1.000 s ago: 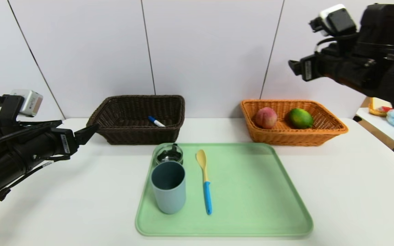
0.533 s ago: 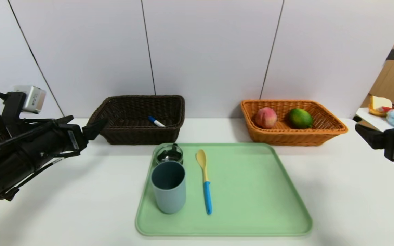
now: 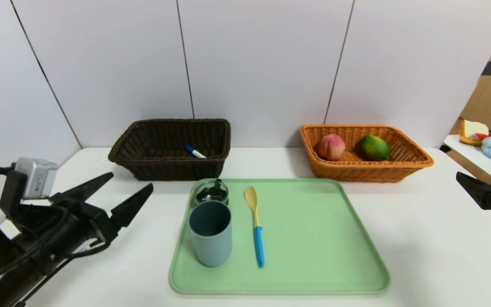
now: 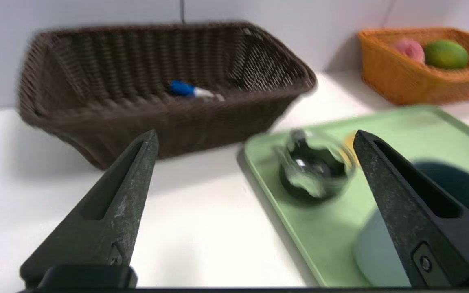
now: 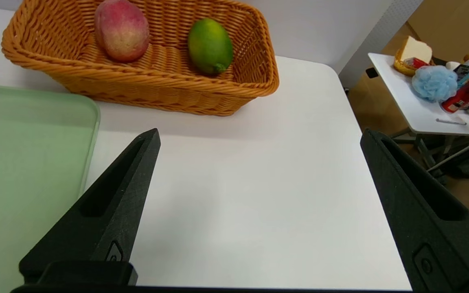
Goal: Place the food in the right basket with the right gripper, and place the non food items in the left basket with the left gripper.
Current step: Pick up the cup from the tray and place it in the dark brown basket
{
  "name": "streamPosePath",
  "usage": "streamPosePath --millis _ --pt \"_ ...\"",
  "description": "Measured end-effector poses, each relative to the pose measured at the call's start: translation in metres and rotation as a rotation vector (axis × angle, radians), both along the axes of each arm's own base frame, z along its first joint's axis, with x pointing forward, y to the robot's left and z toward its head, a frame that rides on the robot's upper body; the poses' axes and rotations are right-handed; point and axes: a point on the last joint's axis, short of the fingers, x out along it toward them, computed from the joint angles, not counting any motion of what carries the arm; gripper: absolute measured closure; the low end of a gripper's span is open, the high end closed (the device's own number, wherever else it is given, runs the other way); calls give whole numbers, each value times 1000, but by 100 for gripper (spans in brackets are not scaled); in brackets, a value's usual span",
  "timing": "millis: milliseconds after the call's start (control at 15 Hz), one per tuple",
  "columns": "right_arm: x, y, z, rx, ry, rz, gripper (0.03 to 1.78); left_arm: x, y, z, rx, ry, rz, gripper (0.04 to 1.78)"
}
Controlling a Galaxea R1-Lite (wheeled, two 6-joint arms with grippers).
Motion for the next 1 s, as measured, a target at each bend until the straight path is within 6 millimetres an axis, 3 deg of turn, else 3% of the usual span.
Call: streamPosePath --millis 600,1000 --pt "1 0 -4 -1 22 13 12 -19 -36 -22 16 116 -232 13" --pt "3 1 -2 4 15 10 12 -19 -62 -42 128 177 -351 13"
